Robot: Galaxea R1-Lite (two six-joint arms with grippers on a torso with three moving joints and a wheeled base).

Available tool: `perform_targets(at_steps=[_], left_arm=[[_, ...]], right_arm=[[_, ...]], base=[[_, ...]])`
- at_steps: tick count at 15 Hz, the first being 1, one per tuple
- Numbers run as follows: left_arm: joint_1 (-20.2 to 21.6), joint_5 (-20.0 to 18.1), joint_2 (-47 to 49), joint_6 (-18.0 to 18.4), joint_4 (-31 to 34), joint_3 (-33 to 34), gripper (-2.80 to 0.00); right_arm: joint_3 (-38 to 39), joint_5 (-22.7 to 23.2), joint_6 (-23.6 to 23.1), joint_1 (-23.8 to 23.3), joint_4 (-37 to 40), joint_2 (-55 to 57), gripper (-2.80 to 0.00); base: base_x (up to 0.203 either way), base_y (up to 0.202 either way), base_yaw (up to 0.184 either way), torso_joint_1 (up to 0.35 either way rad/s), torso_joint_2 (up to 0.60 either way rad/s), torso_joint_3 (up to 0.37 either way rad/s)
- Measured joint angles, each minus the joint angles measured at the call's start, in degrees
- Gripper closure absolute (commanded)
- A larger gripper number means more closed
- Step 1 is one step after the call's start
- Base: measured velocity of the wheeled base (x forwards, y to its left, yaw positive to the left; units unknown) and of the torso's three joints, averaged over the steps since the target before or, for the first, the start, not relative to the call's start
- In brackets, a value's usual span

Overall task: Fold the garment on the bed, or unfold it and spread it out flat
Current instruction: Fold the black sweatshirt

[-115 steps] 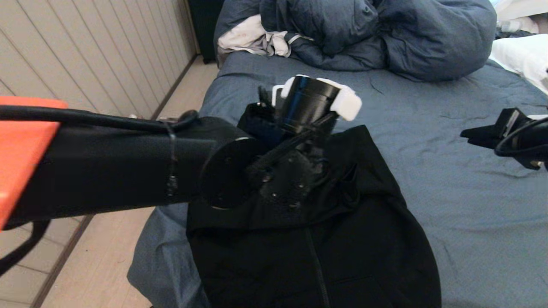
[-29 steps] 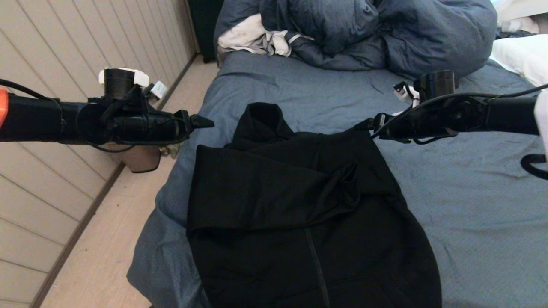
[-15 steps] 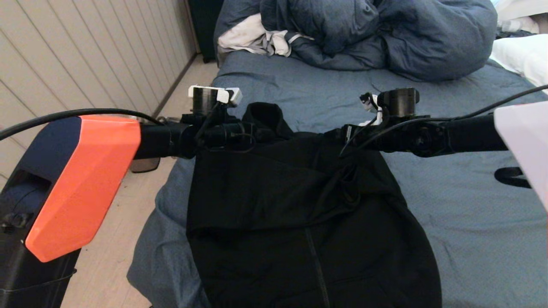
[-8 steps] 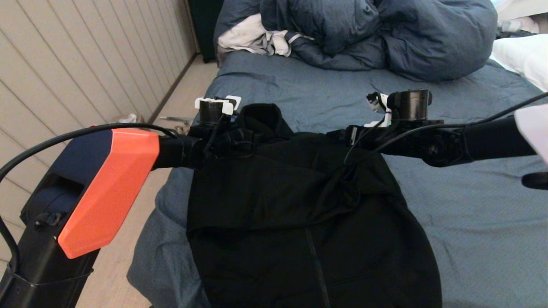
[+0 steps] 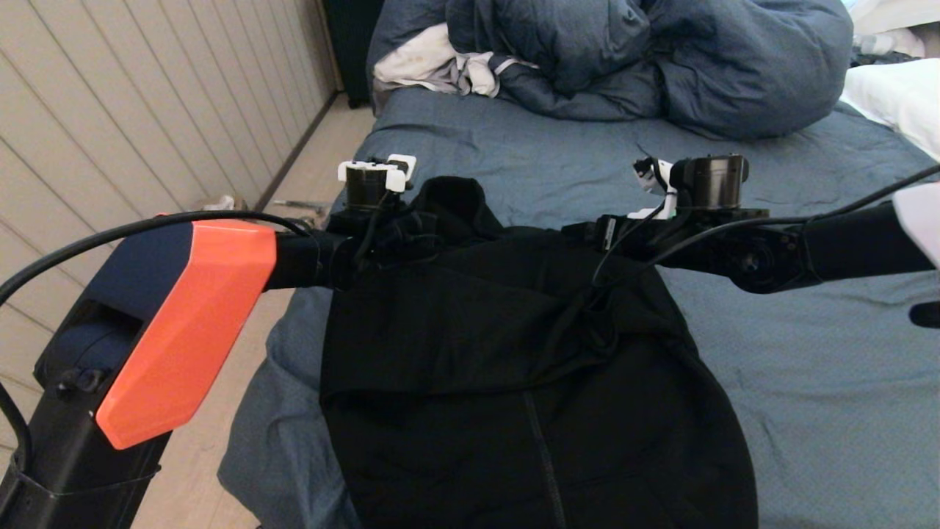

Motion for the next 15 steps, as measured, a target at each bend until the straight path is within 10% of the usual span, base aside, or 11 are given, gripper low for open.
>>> perform_targets(at_steps=[15], left_arm=[[-6.72, 10.6, -13.73, -0.12, -0.11, 1.4, 0.0]], right_arm=[[6.08, 0.0, 0.34, 0.02, -0.16, -6.01, -2.8]], base=[[0.0, 0.0, 0.0, 0.0, 0.0, 0.0]])
